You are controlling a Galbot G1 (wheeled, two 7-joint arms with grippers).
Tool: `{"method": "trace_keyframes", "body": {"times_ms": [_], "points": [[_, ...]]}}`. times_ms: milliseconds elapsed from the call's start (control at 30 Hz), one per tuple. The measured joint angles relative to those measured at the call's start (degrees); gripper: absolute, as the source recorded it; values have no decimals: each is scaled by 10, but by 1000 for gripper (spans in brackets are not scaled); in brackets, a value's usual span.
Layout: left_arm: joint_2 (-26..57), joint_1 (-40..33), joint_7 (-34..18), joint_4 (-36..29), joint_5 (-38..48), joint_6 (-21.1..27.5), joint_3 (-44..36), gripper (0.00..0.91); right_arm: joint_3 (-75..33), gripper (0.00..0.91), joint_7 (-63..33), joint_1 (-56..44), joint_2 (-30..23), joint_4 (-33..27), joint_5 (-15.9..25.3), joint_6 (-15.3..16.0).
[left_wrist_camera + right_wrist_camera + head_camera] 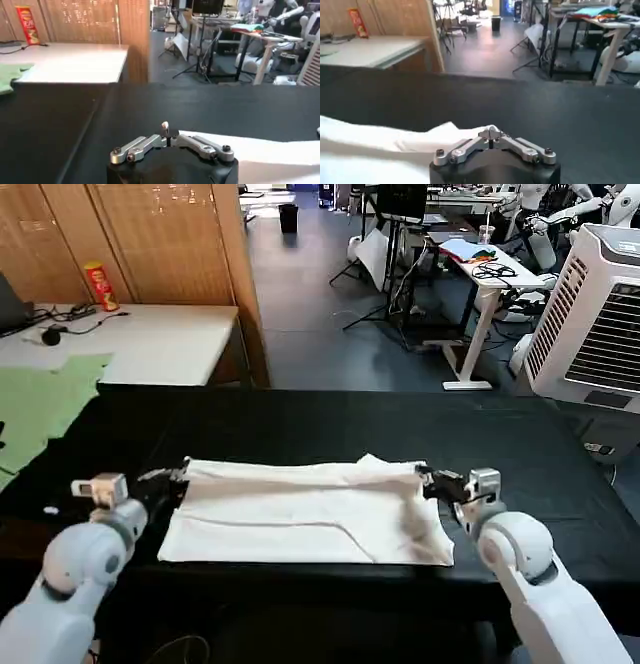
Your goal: Fold and organize the clothes.
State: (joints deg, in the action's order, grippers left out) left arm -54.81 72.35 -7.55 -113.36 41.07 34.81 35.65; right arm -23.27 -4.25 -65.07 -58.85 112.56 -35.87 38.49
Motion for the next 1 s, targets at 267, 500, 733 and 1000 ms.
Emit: {"method": "trace_keyframes", "body": {"times_ms": [267, 500, 733, 1000], "points": [[-7, 51, -4, -12, -5, -8, 23, 68, -15, 68, -1, -46, 4, 21, 3, 3], [-15, 75, -9, -18, -9, -13, 30, 78, -22, 68, -7, -64, 4, 29, 2, 10], [-22, 96, -13, -28, -15, -18, 37, 78, -23, 59, -7, -77, 6, 40, 3, 18], [-28, 118, -15, -37, -19, -22, 42, 176, -28, 68, -13, -89, 8, 50, 6, 29]]}}
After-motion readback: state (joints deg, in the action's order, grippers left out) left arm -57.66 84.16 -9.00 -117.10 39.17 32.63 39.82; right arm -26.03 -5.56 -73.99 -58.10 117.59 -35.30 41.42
